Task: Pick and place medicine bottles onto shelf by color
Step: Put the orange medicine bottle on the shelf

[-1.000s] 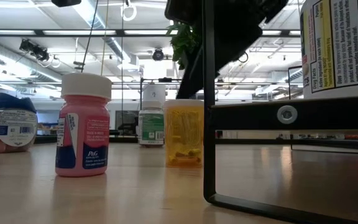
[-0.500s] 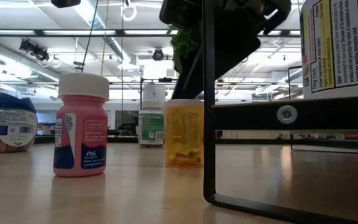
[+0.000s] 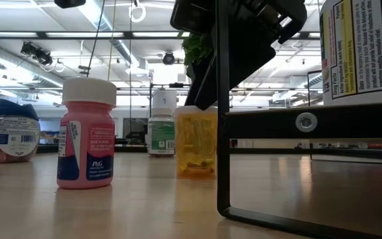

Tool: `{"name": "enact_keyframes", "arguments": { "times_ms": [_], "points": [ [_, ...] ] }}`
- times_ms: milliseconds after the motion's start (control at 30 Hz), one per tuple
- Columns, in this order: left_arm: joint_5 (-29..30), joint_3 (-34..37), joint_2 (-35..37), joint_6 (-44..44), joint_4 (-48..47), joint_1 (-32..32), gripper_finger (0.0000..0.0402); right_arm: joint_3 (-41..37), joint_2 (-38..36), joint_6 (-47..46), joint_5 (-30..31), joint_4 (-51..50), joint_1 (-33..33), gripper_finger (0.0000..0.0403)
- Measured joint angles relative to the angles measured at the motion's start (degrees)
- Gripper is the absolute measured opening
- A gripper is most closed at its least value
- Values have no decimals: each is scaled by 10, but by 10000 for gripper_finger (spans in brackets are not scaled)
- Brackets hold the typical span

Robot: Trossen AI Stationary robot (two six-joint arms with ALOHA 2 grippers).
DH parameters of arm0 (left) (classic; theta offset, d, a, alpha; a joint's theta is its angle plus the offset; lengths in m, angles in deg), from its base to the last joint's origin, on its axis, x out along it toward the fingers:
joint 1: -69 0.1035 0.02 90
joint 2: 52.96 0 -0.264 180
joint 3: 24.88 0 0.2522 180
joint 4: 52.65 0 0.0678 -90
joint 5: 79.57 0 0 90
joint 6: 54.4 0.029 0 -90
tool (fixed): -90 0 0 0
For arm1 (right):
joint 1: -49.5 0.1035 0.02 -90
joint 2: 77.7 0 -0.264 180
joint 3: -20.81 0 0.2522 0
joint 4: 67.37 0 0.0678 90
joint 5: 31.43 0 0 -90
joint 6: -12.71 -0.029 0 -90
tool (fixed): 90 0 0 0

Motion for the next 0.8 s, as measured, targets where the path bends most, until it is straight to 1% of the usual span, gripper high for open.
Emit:
{"name": "enact_keyframes", "arguments": {
  "times_ms": [500, 600, 800],
  "points": [
    [0, 0, 0, 0, 0, 0, 172, 0, 0, -17, 0, 0, 4, 280],
    [0, 0, 0, 0, 0, 0, 172, 0, 0, -27, 0, 0, 7, 272],
    [0, 0, 0, 0, 0, 0, 172, 0, 0, -32, 0, 0, 13, 246]
  ]
}}
